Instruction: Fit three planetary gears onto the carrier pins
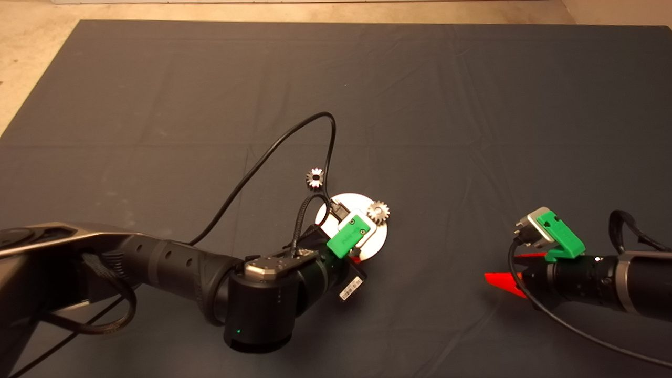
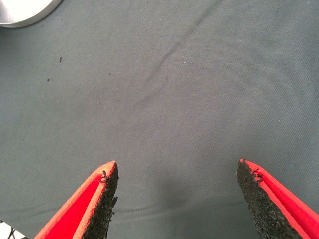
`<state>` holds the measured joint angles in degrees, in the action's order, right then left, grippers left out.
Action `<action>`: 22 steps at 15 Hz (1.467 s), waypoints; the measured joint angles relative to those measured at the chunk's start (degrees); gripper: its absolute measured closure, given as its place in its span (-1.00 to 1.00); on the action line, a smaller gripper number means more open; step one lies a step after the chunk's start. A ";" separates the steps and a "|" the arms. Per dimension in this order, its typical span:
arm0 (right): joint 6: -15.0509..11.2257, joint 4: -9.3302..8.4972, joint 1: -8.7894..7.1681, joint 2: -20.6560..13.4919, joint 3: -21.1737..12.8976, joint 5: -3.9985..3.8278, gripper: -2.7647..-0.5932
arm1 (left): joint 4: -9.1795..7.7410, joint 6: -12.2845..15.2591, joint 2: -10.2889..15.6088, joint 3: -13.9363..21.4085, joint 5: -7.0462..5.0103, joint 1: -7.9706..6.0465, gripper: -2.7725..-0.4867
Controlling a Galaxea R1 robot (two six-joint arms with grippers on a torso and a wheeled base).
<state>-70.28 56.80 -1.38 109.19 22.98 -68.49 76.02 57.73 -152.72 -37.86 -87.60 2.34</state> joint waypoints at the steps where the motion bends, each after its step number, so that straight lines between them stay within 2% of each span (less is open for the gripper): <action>1: 0.00 -0.01 -0.02 -0.01 0.00 -0.01 -0.08 | 0.00 0.00 -0.01 0.00 0.00 0.00 0.95; 10: 0.00 0.01 -0.02 -0.01 0.00 0.00 -0.08 | -0.02 -0.05 -0.12 -0.02 -0.07 0.00 0.93; 22: 0.00 0.00 0.00 -0.01 0.00 -0.01 -0.08 | 0.29 -0.05 -0.12 -0.02 -0.02 0.00 0.46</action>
<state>-70.28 56.80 -1.38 109.18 22.98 -68.50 76.31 57.69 -152.85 -37.89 -87.63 2.34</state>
